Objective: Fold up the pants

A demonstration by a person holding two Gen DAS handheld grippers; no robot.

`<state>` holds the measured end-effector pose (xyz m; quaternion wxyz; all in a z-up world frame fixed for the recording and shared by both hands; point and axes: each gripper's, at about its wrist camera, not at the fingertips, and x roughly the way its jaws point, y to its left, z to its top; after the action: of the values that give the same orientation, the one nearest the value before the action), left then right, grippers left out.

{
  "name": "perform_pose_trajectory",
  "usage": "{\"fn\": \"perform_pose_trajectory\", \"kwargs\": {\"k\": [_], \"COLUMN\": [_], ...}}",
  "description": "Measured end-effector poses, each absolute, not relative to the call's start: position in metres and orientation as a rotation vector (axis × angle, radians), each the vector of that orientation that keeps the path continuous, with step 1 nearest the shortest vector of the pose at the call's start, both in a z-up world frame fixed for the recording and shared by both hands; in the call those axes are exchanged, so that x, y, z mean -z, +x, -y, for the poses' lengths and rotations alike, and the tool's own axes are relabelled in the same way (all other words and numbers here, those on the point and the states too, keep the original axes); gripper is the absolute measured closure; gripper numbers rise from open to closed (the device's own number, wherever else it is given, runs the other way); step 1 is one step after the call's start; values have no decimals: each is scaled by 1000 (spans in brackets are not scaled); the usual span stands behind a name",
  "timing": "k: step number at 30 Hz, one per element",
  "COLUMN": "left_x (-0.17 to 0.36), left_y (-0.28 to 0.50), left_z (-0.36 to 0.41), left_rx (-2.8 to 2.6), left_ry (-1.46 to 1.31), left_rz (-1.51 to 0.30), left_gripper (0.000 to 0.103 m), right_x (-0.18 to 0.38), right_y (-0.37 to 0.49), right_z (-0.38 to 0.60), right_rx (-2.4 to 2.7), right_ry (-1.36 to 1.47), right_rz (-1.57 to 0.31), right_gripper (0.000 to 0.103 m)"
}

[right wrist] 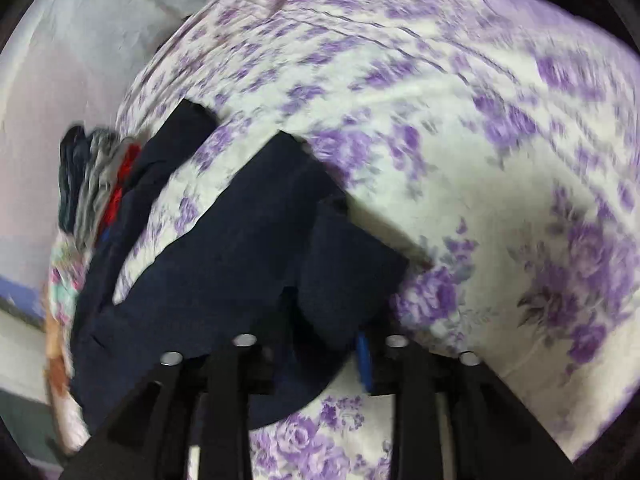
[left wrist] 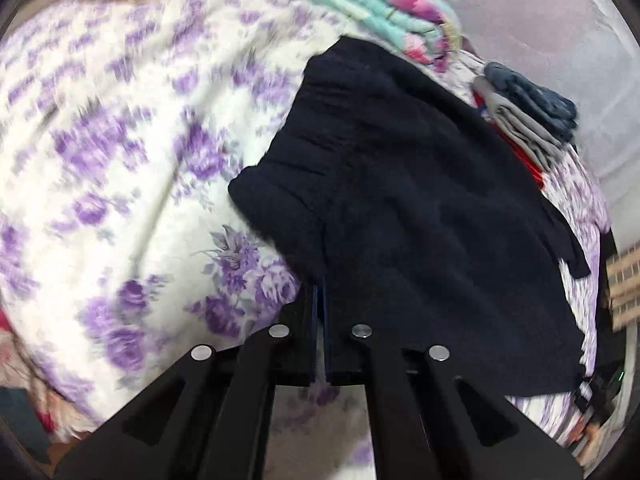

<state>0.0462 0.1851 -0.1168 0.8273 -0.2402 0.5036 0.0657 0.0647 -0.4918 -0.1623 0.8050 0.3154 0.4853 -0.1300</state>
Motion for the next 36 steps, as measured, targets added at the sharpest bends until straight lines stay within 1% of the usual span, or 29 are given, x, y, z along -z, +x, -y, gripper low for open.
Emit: {"fn": "perform_pose_trajectory", "kwargs": {"k": [1,2,3,4,5,6,7,10,13,14,16,18,20,21,22,23,24,25,28,30,32,34,36], "left_x": [107,93,80,68,51,42,31,17,27,33,55,82,108,118,126,131,133,134,130,129,130,136,139], "left_y": [41,34,29,26,27,32,46,95,167,186,215,242,260,264,265,267,269,269,262,259,253,253,254], "left_z": [-186,-190,-194,-196,-200,-201,-202,-199,-187,-180,-171,-162,-157,-158,-158,-158,-157,-156,-146,-144,-143,-142,-144], "left_rx": [-133,-128,-128,-139,-161,-167,-162,-85,-52,-54,-65,-66,-84,-88,-93,-103,-111,-119,-135,-128,-119,-110,-110], "left_ry": [-506,-507,-501,-486,-458,-438,-413,-399,-358,-345,-315,-266,-231,-231,-230,-219,-207,-200,-132,-96,-75,-89,-93], "left_rz": [-1065,-1038,-1006,-973,-932,-910,-897,-920,-984,-1010,-1077,-1176,-1258,-1278,-1285,-1277,-1270,-1271,-1257,-1251,-1240,-1239,-1236], "left_gripper": [97,89,65,50,32,30,30,30,30,31,42,76,95,95,95,96,98,98,99,99,99,99,99], "right_x": [148,137,121,107,93,78,67,53,65,70,87,104,123,134,142,150,162,165,139,116,106,122,155], "right_y": [65,63,63,64,67,72,82,138,205,218,252,274,296,303,309,313,317,316,303,288,274,269,278], "right_z": [486,483,478,473,470,467,464,460,472,475,484,488,489,489,490,490,491,491,497,503,507,509,510], "right_rx": [334,385,439,461,468,451,405,185,83,89,100,108,92,82,78,60,25,33,55,79,85,121,163], "right_ry": [609,550,465,410,378,370,373,419,489,496,518,521,507,511,526,554,594,605,585,553,530,516,500], "right_rz": [-1049,-1040,-1023,-1002,-971,-924,-884,-847,-867,-885,-936,-977,-1015,-1036,-1046,-1052,-1075,-1076,-999,-942,-934,-999,-1092], "right_gripper": [31,31,27,18,14,9,7,7,7,7,7,7,7,7,18,37,68,74,79,79,79,79,78]}}
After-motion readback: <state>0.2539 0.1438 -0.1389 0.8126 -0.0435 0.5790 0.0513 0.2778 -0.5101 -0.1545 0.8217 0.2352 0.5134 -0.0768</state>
